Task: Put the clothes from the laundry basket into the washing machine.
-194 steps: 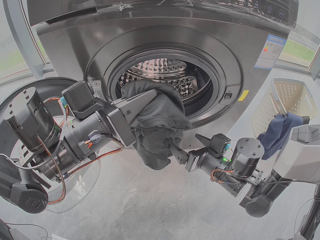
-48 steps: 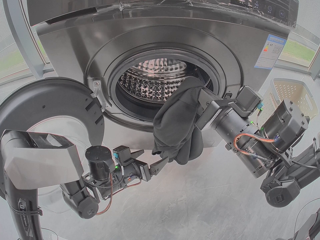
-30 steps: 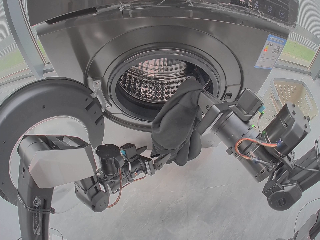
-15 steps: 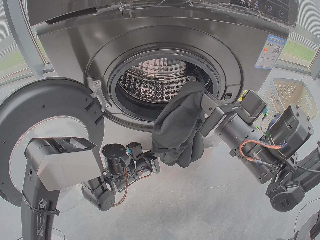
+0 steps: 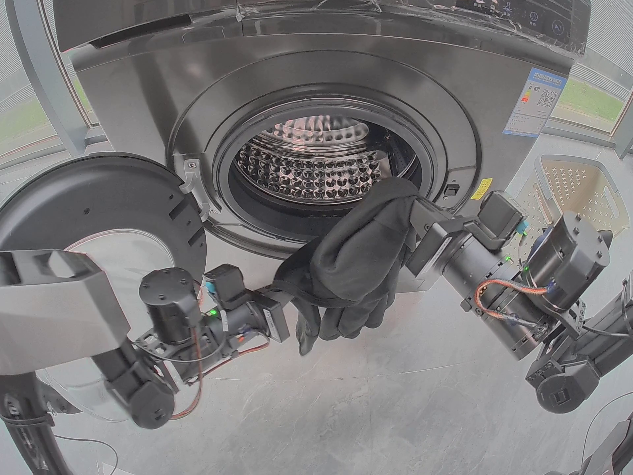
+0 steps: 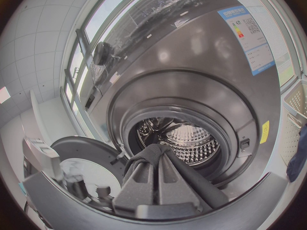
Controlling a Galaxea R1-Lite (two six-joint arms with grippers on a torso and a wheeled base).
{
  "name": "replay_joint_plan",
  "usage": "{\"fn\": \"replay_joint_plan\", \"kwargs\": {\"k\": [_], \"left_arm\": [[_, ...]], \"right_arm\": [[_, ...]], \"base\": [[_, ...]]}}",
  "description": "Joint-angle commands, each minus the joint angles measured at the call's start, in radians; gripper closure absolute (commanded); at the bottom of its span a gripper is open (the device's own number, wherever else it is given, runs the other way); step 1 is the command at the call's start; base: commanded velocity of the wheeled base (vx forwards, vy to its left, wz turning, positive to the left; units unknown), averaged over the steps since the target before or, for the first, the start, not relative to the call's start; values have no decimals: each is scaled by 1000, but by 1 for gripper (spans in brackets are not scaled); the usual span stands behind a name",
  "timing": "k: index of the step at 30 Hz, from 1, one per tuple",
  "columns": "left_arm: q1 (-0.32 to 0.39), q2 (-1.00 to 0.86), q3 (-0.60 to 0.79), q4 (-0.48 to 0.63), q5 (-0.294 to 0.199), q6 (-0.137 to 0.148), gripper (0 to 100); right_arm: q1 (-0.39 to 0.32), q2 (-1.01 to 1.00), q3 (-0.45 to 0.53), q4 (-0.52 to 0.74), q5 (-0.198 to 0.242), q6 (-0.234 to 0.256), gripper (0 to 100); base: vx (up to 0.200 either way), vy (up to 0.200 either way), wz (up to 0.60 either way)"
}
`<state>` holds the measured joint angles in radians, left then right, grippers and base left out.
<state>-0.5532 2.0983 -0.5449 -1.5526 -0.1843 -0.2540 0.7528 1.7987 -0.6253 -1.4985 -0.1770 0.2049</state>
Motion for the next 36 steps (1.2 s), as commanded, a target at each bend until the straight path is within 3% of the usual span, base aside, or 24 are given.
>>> {"fn": "replay_joint_plan", "kwargs": {"k": [1,6,7,25,36], "left_arm": [[4,-420,227,5,-23,-8,100],[1,-483,247,3,-24,-14,100],[1,-483,247,3,-24,-14,100],[-27,-486,212,0,-32,-19,100],[-33,-481,209,0,-27,-21,100]], "right_arm": [[-64,99,59,-11,10,1,100],[-81,143,59,-23,13,5,100],[-81,143,59,-23,13,5,0],[-64,330,217,-32,19,11,0],[-6,298,228,-40,27,10,0]], "base": [[0,0,0],[0,0,0],[0,0,0],[0,0,0],[0,0,0]]}}
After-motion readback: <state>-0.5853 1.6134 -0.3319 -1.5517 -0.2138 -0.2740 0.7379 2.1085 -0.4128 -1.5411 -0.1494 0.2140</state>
